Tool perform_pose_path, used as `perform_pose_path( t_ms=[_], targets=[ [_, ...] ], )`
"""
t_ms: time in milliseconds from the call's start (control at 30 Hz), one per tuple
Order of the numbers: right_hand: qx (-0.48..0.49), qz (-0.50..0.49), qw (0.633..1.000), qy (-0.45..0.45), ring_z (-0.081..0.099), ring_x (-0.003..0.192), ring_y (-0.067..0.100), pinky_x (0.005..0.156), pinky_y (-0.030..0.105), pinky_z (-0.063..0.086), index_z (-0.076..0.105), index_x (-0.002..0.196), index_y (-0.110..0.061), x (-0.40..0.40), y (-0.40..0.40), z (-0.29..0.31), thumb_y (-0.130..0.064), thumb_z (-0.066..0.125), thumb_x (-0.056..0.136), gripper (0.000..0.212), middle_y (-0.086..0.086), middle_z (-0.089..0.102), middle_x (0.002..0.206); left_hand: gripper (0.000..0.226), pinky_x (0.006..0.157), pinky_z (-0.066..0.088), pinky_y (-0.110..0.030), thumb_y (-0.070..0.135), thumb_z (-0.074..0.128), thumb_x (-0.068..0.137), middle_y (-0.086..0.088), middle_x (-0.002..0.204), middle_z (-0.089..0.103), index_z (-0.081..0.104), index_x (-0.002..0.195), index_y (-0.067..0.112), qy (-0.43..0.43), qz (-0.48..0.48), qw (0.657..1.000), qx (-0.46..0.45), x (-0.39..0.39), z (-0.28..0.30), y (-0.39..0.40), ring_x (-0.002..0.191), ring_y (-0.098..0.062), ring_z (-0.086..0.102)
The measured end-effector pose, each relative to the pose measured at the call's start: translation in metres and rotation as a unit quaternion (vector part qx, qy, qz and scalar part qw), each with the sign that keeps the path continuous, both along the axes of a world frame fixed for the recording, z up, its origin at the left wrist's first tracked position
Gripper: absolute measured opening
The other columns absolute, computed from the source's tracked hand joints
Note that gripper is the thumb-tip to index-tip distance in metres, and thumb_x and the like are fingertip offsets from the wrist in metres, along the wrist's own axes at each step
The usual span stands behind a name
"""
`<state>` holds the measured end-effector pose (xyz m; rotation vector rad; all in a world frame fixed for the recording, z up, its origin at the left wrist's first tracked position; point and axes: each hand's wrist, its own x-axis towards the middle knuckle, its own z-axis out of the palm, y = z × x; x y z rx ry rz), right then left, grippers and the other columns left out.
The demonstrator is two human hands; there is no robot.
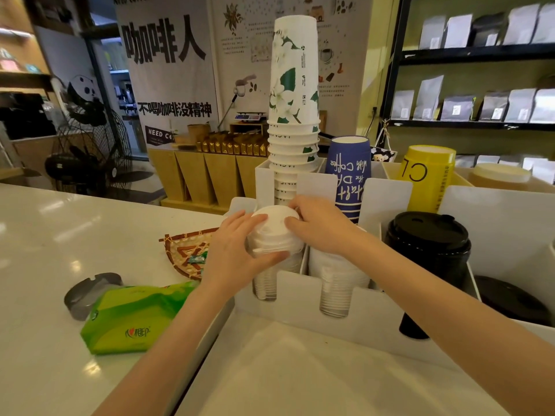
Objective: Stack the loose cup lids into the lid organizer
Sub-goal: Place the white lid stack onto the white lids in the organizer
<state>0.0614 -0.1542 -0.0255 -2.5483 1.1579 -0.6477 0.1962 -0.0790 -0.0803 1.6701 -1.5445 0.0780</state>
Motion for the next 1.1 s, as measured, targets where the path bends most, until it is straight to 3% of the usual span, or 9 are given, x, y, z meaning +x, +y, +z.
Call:
perform_pose_path(
  t_ms=[233,500,733,933,1100],
  targets=[
    [-0.025,-0.024,0.996,0.086,0.046,0.109,0.03,0.094,0.044,0.038,0.05,0.114,-0.013,0.001,0.001,-0.007,-0.033,0.041,0.088,0.034,0.014,0.055,0.117,0.072,0.112,0.016,-0.039,0.055,0.066,0.064,0.004,0.144,0.04,0.045,0.128,0.029,-0.032,0.007,0.999,0.038,0.006,-0.007,0.0,0.138,-0.013,0.022],
    [-0.072,-0.014,0.989,0.13,0.044,0.113,0.029,0.093,0.043,0.034,0.053,0.115,-0.012,0.0,0.004,-0.007,-0.032,0.037,0.09,0.036,0.013,0.056,0.118,0.07,0.112,0.015,-0.037,0.056,0.064,0.065,0.002,0.145,0.039,0.047,0.127,0.027,-0.062,0.007,0.998,0.028,0.006,-0.013,-0.002,0.137,-0.016,0.023],
    [-0.117,-0.007,0.978,0.172,0.047,0.102,0.028,0.086,0.042,0.036,0.054,0.086,-0.01,0.001,0.006,-0.006,-0.035,0.034,0.09,0.032,0.012,0.059,0.101,0.07,0.112,0.018,-0.038,0.057,0.061,0.068,0.005,0.143,0.042,0.044,0.129,0.027,-0.069,-0.007,0.996,0.057,0.009,-0.008,0.002,0.135,-0.014,0.025],
    [-0.177,-0.013,0.964,0.2,0.051,0.099,0.028,0.088,0.042,0.038,0.058,0.099,-0.007,0.002,0.008,-0.01,-0.037,0.03,0.093,0.042,0.013,0.061,0.105,0.068,0.113,0.015,-0.038,0.058,0.052,0.074,0.008,0.148,0.034,0.036,0.134,0.03,-0.144,-0.004,0.985,0.092,0.011,-0.005,0.009,0.138,-0.013,0.02],
    [-0.209,-0.014,0.961,0.179,0.051,0.106,0.029,0.092,0.04,0.039,0.055,0.108,-0.009,0.0,0.011,-0.011,-0.023,0.036,0.093,0.028,0.012,0.059,0.114,0.05,0.113,0.015,-0.036,0.034,0.036,0.087,0.002,0.15,0.031,0.034,0.136,0.024,-0.13,-0.031,0.974,0.185,0.011,0.017,0.012,0.138,-0.014,0.02]
  ],
)
